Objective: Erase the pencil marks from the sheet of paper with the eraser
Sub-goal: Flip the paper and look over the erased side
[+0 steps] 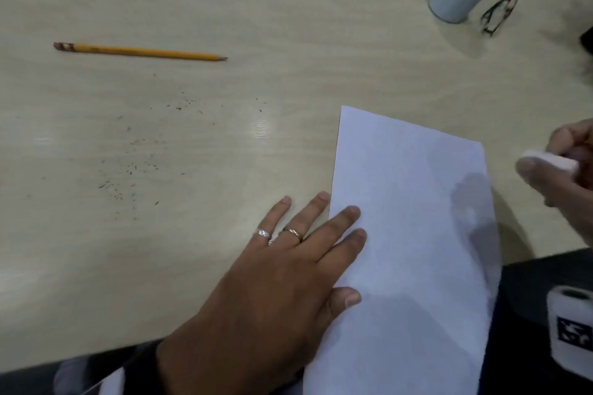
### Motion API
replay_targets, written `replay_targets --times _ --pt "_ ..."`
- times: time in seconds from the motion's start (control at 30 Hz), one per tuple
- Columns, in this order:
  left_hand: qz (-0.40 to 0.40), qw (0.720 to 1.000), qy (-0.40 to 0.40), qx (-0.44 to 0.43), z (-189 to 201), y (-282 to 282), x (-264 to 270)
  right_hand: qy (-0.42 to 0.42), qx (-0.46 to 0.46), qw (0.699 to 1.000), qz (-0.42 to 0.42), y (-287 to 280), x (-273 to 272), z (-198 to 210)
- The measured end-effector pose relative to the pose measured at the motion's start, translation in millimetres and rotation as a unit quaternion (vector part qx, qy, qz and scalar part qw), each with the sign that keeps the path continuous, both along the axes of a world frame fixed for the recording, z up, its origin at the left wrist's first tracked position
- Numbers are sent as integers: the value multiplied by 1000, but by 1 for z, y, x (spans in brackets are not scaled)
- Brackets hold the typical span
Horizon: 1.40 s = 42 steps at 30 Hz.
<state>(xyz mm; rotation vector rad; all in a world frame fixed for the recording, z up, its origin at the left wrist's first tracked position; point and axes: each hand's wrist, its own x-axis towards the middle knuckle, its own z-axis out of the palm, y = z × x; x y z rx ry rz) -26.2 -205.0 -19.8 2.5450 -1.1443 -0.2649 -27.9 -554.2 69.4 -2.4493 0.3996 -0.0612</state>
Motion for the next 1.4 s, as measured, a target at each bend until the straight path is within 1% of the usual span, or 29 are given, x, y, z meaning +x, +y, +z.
replay_targets --times 0.07,0.13,0.2,0.23,0.33,0.43,0.53,0.6,0.7,0.77,0.83,0.9,1.0,1.03,1.13,1.17,1.2,1.3,1.33,1.4 --pt "5 1000 4 -12 -1 0 3 -33 -17 998 53 17 19 9" --pt "14 999 -2 -30 -3 -1 5 -27 -31 992 118 35 32 10" --pt "27 998 -15 -51 -5 -2 5 -2 -68 982 175 44 41 6" --pt "34 997 -20 -63 -6 -3 5 16 -83 978 190 51 46 6" --pt "55 994 -25 -93 -6 -7 8 48 -103 957 266 74 55 1" --pt "61 994 -14 -88 -5 -8 10 108 -112 936 315 81 63 0" --pt "67 994 0 -92 -4 -10 11 131 -143 915 354 81 73 -3" --pt "70 993 5 -97 -3 -11 12 141 -155 906 368 84 77 -6" --pt "75 992 12 -104 -2 -11 11 139 -151 901 383 89 83 -9" --pt "81 991 18 -107 -2 -12 11 123 -155 902 383 85 96 -10" --pt "81 991 24 -101 -3 -13 10 102 -177 911 359 80 110 -7" --pt "85 991 33 -94 -2 -13 10 94 -198 909 353 80 116 -3" --pt "89 991 38 -87 0 -13 11 117 -163 891 408 92 105 -8" --pt "87 992 38 -85 0 -13 11 120 -155 891 410 91 107 -11" --pt "85 993 37 -77 0 -14 10 95 -188 915 345 74 129 -10" --pt "85 993 37 -78 0 -13 10 84 -199 918 333 70 131 -9" --pt "84 993 37 -77 0 -13 9 81 -199 918 333 71 129 -8" --pt "87 993 36 -73 0 -14 11 97 -164 896 402 82 111 -15" --pt "88 993 34 -68 -1 -15 12 96 -160 899 397 78 113 -18" --pt "86 994 29 -61 -1 -16 11 73 -179 917 348 67 125 -19"
